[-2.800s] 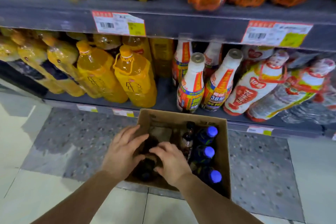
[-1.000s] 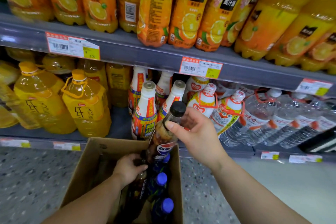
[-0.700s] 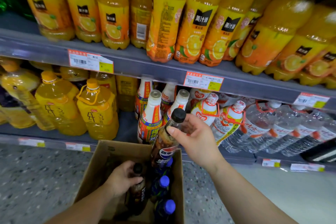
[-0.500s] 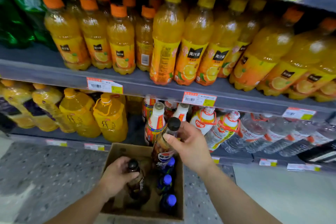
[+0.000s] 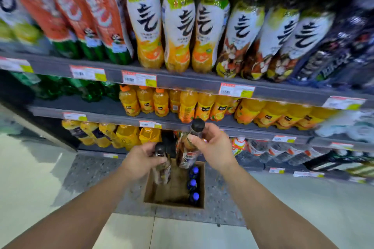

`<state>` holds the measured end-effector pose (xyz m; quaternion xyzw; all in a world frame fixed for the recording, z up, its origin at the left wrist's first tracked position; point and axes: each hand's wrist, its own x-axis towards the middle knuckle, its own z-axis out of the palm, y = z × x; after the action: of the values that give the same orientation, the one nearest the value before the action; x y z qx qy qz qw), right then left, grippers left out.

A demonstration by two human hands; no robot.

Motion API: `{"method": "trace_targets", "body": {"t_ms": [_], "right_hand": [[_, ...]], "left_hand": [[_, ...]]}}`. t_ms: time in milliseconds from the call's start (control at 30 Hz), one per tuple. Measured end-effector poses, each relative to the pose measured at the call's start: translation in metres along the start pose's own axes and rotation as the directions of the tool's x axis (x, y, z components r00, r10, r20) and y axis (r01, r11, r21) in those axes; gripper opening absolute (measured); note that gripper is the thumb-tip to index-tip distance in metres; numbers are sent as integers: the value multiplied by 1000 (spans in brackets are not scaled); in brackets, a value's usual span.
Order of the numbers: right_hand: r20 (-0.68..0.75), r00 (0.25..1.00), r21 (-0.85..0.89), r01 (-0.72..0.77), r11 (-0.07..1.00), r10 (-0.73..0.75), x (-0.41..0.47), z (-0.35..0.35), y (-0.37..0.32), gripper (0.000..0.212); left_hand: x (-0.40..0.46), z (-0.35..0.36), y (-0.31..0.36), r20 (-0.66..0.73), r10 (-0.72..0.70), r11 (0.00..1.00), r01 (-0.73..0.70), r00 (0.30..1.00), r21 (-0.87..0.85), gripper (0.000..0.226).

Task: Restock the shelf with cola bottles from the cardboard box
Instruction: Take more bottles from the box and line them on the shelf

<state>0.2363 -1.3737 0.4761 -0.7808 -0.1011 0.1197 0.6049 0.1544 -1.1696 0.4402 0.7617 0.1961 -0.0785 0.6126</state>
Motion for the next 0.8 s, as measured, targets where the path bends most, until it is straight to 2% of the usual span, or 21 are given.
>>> {"method": "trace_targets", "body": {"t_ms": [167,267,400,467,600,667,800], "right_hand": [[-44,999,-7,1,1000,-2,-30,-24,-73,22],[-120,993,17,-6,1000,7,-52,-51,-108,19],[-235,972,93,-4,996,26,-82,-113,-140,16],[-280,960,74,-1,997,22,-97,-155,-154,15],[-372,928,46,19,999,-1,-132,-260,-170,19],[-430,903,50,35,998,-11,-157,-323,-173,19],[-554,832,-60,1,998,-34,-214,-465,-176,34]], "left_hand": [[-37,-17,94,64,134,980,-142,989,140,27],[-58,-14,149,89,208,964,-220,974,147,24],[-78,23,232,152,346,919,-367,926,144,34],[-86,56,274,189,399,901,-422,897,101,35],[-100,148,349,257,497,850,-525,829,48,21],[-112,209,381,302,535,824,-567,789,22,22],[-141,346,439,349,601,776,-630,719,-37,23]]}}
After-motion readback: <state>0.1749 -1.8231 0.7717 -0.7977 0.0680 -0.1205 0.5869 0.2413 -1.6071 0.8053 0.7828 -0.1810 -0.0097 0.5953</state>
